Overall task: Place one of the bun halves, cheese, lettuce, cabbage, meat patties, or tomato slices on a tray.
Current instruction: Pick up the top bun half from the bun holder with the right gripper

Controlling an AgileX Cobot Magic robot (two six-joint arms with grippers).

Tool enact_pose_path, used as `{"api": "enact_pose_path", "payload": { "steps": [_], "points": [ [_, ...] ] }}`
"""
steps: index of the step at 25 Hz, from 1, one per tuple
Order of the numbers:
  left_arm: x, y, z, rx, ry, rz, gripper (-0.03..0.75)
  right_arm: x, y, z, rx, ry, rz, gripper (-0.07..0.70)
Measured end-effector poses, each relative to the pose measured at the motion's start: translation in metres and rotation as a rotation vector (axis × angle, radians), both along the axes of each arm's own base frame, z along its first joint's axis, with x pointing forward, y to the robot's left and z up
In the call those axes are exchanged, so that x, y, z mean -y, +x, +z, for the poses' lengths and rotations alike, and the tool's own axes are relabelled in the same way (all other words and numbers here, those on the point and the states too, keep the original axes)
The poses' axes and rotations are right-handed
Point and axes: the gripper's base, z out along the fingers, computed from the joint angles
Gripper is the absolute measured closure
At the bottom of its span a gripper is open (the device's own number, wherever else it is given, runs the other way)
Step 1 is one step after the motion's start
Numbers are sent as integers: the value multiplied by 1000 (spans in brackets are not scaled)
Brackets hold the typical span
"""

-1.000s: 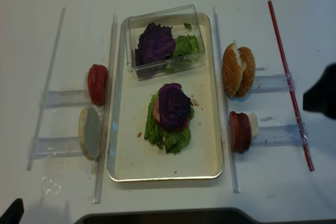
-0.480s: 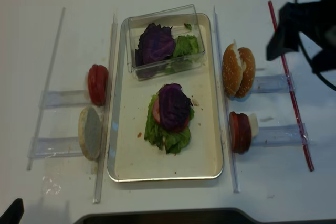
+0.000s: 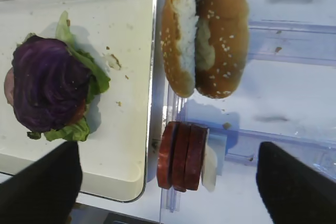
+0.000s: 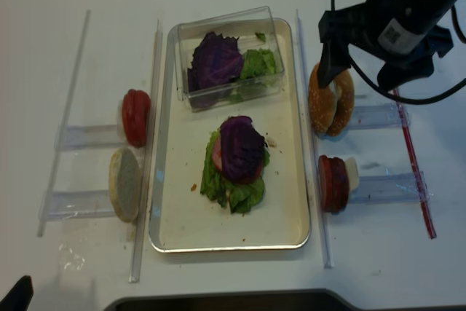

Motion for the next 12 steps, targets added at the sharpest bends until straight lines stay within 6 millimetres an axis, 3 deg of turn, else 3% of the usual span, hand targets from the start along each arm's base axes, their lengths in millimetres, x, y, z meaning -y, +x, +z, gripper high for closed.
{"api": "enact_pose_path", "payload": {
  "steps": [12],
  "points": [
    [0, 0, 0, -2, 0, 0, 324, -9, 27, -21, 13, 4, 8, -33]
  ]
}}
